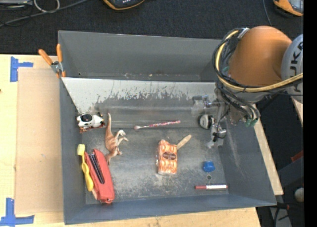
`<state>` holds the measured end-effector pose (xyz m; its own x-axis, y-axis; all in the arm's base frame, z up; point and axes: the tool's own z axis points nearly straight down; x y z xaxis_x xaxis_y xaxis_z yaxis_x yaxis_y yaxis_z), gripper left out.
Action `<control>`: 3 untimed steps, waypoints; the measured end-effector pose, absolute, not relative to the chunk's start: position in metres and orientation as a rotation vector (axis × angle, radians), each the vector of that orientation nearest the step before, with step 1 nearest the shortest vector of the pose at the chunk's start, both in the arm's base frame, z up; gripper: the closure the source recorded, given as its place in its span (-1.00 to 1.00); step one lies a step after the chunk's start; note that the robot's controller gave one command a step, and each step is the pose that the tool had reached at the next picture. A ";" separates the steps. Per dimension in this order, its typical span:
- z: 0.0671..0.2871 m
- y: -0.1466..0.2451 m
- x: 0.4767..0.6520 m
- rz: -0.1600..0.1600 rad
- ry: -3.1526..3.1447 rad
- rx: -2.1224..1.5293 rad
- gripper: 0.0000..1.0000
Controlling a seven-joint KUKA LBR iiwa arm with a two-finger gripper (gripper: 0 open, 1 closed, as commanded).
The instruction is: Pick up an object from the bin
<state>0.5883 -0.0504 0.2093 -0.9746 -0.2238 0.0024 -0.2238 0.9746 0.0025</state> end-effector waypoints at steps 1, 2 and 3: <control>0.215 -0.062 0.592 0.000 -3.139 0.190 -1.00; 0.195 0.008 0.574 -0.005 -3.098 0.499 -1.00; 0.194 -0.008 0.567 0.001 -3.099 0.520 -1.00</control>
Offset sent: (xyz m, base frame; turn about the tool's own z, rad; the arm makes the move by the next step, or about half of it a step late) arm -0.0145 0.0570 -0.0134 -0.0950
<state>0.5672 -0.0076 0.1941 -0.9452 -0.3266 -0.0011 -0.3266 0.9452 -0.0006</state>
